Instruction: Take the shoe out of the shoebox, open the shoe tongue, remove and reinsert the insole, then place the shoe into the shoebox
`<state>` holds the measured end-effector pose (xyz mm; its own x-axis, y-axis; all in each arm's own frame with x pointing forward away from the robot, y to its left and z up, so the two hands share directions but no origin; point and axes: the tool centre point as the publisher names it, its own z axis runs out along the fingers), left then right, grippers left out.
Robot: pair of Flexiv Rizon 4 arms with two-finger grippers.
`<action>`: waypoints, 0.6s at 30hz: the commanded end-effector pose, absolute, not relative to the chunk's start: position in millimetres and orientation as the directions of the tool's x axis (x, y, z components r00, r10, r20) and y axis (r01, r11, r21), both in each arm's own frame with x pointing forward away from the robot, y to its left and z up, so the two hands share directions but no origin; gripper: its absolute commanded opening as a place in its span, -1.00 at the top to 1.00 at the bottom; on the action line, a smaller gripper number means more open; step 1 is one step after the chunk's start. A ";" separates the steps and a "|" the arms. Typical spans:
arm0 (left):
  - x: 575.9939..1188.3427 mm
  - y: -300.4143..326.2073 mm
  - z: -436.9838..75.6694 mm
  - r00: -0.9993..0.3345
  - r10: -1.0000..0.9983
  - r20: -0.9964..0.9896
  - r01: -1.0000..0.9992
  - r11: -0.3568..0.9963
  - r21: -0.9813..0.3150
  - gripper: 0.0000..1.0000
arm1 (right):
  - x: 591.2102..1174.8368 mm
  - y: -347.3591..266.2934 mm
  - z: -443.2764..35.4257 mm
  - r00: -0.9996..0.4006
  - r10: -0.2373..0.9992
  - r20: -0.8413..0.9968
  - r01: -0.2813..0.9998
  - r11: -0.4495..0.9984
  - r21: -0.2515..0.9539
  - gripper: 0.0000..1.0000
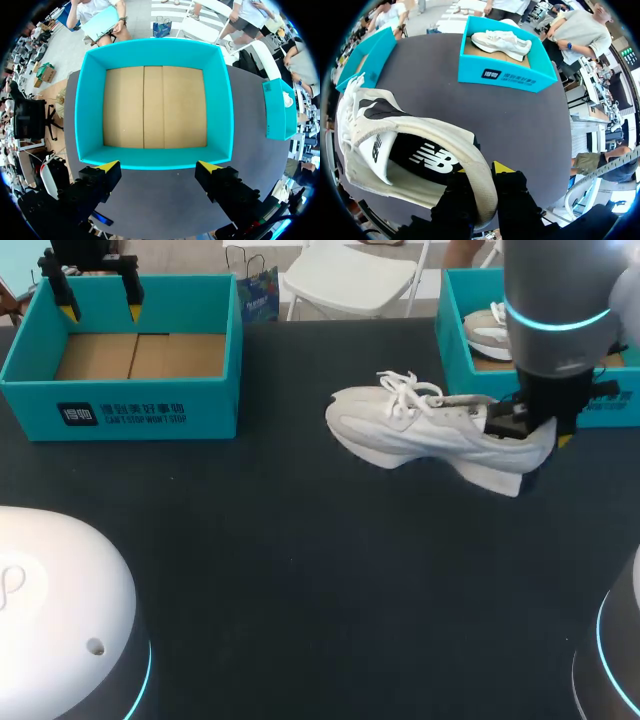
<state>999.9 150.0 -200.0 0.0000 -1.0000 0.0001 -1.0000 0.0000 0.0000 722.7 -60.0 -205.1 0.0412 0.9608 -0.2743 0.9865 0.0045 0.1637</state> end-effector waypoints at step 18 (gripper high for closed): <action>1000.0 149.9 -200.0 0.000 -1.000 0.000 -1.000 0.000 0.000 -1.00 | 697.3 -14.0 -244.0 0.043 0.958 -0.285 0.983 0.010 0.182 1.00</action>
<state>999.9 149.9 -200.0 -0.0001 -1.0000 0.0000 -1.0000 0.0001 0.0000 694.9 -17.2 -243.6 0.0430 0.9587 -0.2813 0.9824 0.0107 0.1865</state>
